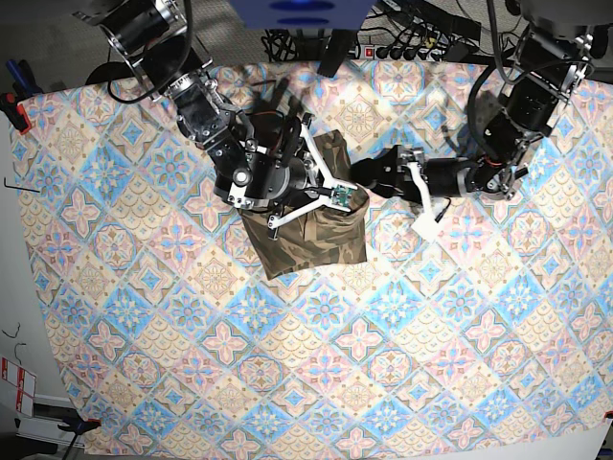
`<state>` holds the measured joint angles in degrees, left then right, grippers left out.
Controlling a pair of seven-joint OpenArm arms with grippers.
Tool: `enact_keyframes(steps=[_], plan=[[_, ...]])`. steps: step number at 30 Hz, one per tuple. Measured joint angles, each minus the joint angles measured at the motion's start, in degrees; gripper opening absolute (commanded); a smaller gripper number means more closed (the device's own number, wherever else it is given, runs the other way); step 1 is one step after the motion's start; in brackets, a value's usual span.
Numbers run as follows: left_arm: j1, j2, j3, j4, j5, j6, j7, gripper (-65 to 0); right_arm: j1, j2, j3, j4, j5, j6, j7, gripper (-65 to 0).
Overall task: Fold the T-shirt properly
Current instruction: 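Release the right gripper and drag the folded bundle with the left gripper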
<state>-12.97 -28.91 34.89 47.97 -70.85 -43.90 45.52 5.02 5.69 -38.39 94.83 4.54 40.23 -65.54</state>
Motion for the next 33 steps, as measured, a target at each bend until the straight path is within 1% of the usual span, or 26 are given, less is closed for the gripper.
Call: enact_keyframes(steps=[3, 5, 8, 10, 13, 15, 18, 19, 20, 21, 24, 26, 28, 30, 32, 33], plan=[[-1.3, -3.3, 0.0, -0.1, 0.5, 0.1, 0.6, -17.1, 1.1, -1.3, -1.4, -0.3, -0.2, 0.0, -0.5, -63.9], [-2.5, -4.1, 0.0, -0.1, 1.8, 0.7, 1.5, -17.1, 3.0, -2.5, -4.0, -2.0, -0.2, -0.4, -0.2, -63.9], [-3.7, -4.1, 0.4, -0.2, 2.5, 1.0, 1.8, -17.1, 5.6, -5.0, -8.6, -6.6, -0.4, -0.4, 0.0, -63.9], [-4.4, -4.1, 0.4, -0.2, 4.5, 1.0, 1.8, -17.1, 6.9, -6.4, -11.7, -9.9, 0.1, -0.4, 0.3, -63.9], [-5.4, -4.0, 0.4, -0.2, 7.6, 1.0, 1.7, -17.1, 8.2, -8.0, -14.4, -14.1, 0.0, -0.4, 0.5, -63.9], [-5.4, -4.1, 0.1, 0.4, 9.4, 1.0, 1.2, -17.1, 8.7, -8.2, -14.5, -16.2, 0.0, -0.4, 3.3, -63.9], [-4.9, -4.5, 0.2, 6.6, 14.5, 3.2, 2.2, -17.1, 9.1, -8.2, -14.3, -19.6, 0.0, -0.4, 6.5, -63.8], [-4.8, -4.8, 0.3, 8.0, 15.2, 3.5, 2.5, -17.1, 9.4, -8.2, -14.3, -20.9, 0.1, -0.3, 7.3, -63.6], [-4.5, -5.4, 0.3, 9.2, 15.6, 3.6, 2.5, -17.1, 9.7, -8.2, -14.3, -22.0, 0.2, -0.4, 8.0, -62.5], [-4.3, -6.1, 0.4, 10.2, 15.5, 5.4, 2.6, -17.1, 9.9, -8.2, -14.3, -22.4, 0.3, -0.4, 8.0, -60.8], [-4.3, -8.5, 0.5, 12.8, 16.6, 8.0, 3.2, -17.1, 10.7, -8.2, -14.7, -22.1, 0.1, -0.3, 7.6, -51.5], [-4.5, -9.9, 0.4, 14.9, 16.5, 7.9, 3.2, -17.1, 10.9, -8.2, -14.9, -20.4, 0.2, -0.2, 6.6, -44.6], [-4.7, -10.3, -2.4, 16.0, 16.0, 7.9, 3.4, -17.1, 11.1, -8.2, -14.5, -17.6, -0.4, -0.2, 6.1, -38.7], [-4.3, -10.9, -7.1, 16.1, 15.7, 8.0, 3.1, -17.1, 11.2, -8.2, -14.1, -14.1, 0.0, -0.1, 6.2, -35.7], [-4.3, -12.5, -10.1, 16.1, 16.3, 8.2, 4.0, -17.1, 11.1, -8.3, -12.6, -10.3, 0.2, 0.0, 6.1, -36.0], [-4.1, -13.0, -11.1, 16.0, 16.1, 8.2, 5.4, -17.1, 11.1, -8.3, -11.7, -8.2, 0.1, 0.0, 6.0, -36.8]])
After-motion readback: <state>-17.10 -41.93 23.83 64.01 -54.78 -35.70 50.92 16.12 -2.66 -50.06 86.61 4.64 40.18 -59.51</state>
